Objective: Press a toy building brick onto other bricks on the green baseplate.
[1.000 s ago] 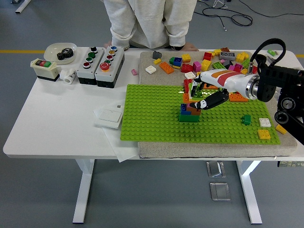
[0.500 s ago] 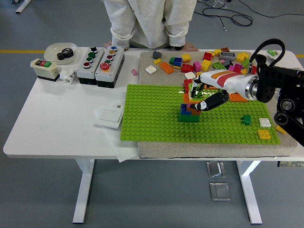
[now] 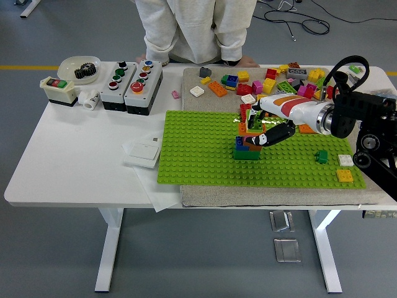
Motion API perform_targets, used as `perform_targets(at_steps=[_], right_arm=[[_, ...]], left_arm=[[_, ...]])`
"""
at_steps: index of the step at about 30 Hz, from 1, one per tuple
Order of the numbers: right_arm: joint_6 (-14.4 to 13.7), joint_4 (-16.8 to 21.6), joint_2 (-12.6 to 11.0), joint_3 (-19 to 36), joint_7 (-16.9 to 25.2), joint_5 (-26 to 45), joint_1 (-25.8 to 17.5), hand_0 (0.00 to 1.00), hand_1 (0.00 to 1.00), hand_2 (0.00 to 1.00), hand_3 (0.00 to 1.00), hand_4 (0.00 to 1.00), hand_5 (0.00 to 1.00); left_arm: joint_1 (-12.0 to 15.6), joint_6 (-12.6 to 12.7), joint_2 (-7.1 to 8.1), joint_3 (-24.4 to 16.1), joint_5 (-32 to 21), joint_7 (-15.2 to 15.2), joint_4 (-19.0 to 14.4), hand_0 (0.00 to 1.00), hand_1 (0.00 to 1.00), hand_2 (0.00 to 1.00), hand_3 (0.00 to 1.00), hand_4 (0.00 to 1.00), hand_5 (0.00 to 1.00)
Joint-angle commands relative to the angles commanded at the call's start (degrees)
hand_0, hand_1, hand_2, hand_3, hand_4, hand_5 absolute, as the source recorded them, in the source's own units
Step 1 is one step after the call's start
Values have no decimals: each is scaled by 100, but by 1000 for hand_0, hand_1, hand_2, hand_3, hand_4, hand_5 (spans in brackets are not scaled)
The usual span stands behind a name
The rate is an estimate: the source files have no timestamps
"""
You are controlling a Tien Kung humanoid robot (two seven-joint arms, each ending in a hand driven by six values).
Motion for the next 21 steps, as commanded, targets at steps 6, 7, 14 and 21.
perform_targets(at_steps=[6,7,14,21], right_arm=[[6,16,26,61,-52,-27,-60,660,654,708,568,781,531],[9,16,28,63,-52,-28,-60,660,654,708,568,781,531],[9,25,12,105,-52,-29,-44,656,654,708,568,781,530],[-10,95,-32,256,-27,-31,-10,654,653,708,569,780,530]], left_arm=[[4,0,-1,12,-17,1,0,866,847,845,642,724,645],[4,0,-2,13,-18,2,0,866,847,845,642,724,645],[5,-2,0,15,-23,3,0,865,847,846,642,724,644],[12,-4,5,40,-48,5,0,866,847,846,641,724,644]])
